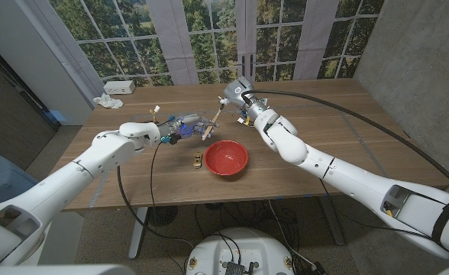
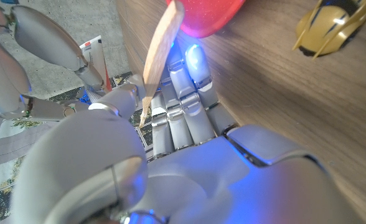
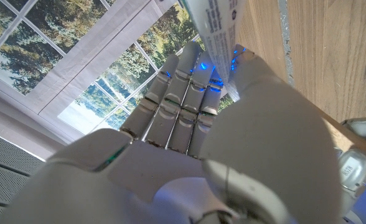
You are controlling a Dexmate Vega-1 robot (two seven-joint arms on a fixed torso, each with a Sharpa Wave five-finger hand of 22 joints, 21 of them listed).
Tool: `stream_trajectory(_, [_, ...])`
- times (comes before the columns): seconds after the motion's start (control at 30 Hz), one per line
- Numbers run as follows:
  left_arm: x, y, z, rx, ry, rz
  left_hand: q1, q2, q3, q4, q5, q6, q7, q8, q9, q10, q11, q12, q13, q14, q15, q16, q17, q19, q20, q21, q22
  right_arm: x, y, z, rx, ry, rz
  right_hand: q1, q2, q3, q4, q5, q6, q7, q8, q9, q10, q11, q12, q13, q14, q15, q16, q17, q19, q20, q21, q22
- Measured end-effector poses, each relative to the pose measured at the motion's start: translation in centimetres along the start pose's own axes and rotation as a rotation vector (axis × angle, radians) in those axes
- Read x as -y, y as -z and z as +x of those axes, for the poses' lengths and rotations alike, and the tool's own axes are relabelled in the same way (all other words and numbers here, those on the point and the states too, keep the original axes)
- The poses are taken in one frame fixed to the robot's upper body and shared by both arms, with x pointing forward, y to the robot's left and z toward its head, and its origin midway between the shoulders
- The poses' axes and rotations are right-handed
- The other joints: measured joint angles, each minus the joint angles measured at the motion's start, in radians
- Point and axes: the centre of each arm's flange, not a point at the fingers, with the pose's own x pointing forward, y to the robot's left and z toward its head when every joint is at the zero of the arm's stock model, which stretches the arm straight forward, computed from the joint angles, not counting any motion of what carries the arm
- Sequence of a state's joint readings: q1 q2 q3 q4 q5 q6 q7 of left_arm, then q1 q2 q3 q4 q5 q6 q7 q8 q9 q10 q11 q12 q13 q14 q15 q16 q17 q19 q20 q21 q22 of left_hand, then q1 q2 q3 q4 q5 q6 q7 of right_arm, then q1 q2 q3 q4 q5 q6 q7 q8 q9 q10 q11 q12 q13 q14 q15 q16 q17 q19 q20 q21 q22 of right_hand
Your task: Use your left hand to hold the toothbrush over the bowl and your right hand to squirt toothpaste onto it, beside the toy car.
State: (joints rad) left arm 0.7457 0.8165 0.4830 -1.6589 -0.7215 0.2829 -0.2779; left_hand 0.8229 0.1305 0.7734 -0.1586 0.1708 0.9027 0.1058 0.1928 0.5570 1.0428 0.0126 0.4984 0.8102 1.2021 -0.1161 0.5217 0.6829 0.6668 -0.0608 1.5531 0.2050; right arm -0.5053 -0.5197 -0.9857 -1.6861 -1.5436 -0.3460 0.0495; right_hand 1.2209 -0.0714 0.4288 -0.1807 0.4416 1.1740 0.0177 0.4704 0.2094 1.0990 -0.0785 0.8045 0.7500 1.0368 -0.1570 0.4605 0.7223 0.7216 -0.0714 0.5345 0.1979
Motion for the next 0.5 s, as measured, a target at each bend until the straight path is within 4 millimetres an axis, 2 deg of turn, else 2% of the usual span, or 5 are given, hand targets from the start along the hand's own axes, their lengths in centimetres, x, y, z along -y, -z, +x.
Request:
stream_trajectory(0.27, [0.06, -0.05, -0.01, 0.004, 0.003, 0.001, 0.0, 0.0, 0.0, 0.0, 0.0, 0.0, 0.0, 0.004, 0.001, 0.0, 0.0, 0.0, 0.0, 0.0, 0.0, 0.0, 0.001, 0.0, 0.0, 0.0, 0.0, -0.33, -0.11, 0.14, 0.002, -0.006, -0.009, 0.001, -0.001, 0.0, 0.0, 0.018, 0.0, 0.0, 0.0, 0.0, -0.001, -0.001, 0.0, 0.008, 0.0, 0.0, -0.01, 0.016, 0.0, 0.0, 0.007, 0.005])
stream_trajectory(0.33, [0.08, -0.02, -0.09, 0.004, 0.002, 0.0, 0.0, 0.0, 0.0, 0.0, 0.0, 0.0, 0.0, 0.004, 0.001, 0.0, 0.0, 0.0, 0.0, 0.0, 0.0, 0.0, 0.001, 0.0, 0.0, 0.0, 0.0, -0.41, -0.07, 0.16, 0.0, -0.008, -0.01, 0.0, -0.021, 0.0, 0.0, 0.027, 0.003, -0.003, -0.004, 0.01, -0.002, -0.003, 0.0, 0.009, 0.0, 0.0, -0.013, 0.019, 0.0, 0.0, 0.011, 0.005])
stream_trajectory(0.37, [0.08, 0.01, -0.15, 0.004, 0.001, 0.0, 0.0, 0.0, 0.0, 0.0, 0.0, 0.0, 0.0, 0.004, 0.002, 0.0, 0.0, 0.0, 0.001, 0.0, 0.0, 0.0, 0.001, 0.0, 0.0, 0.0, 0.0, -0.46, -0.03, 0.17, -0.002, -0.009, -0.011, 0.0, -0.021, 0.0, 0.0, 0.027, 0.01, -0.007, -0.007, 0.01, 0.005, -0.013, 0.0, 0.008, 0.006, -0.006, -0.013, 0.021, 0.0, 0.0, 0.014, 0.005])
stream_trajectory(0.5, [0.08, -0.01, -0.31, 0.005, -0.004, -0.001, 0.0, 0.0, -0.001, 0.001, -0.001, 0.0, 0.0, 0.004, 0.002, 0.0, 0.0, 0.0, 0.001, 0.0, 0.0, -0.001, 0.001, 0.0, 0.0, 0.0, 0.0, -0.67, 0.09, 0.17, -0.011, -0.012, -0.012, 0.0, -0.021, 0.0, 0.0, 0.027, 0.01, -0.007, -0.008, 0.012, 0.005, -0.013, 0.0, 0.005, 0.006, -0.006, -0.016, 0.026, -0.007, -0.002, 0.015, 0.005])
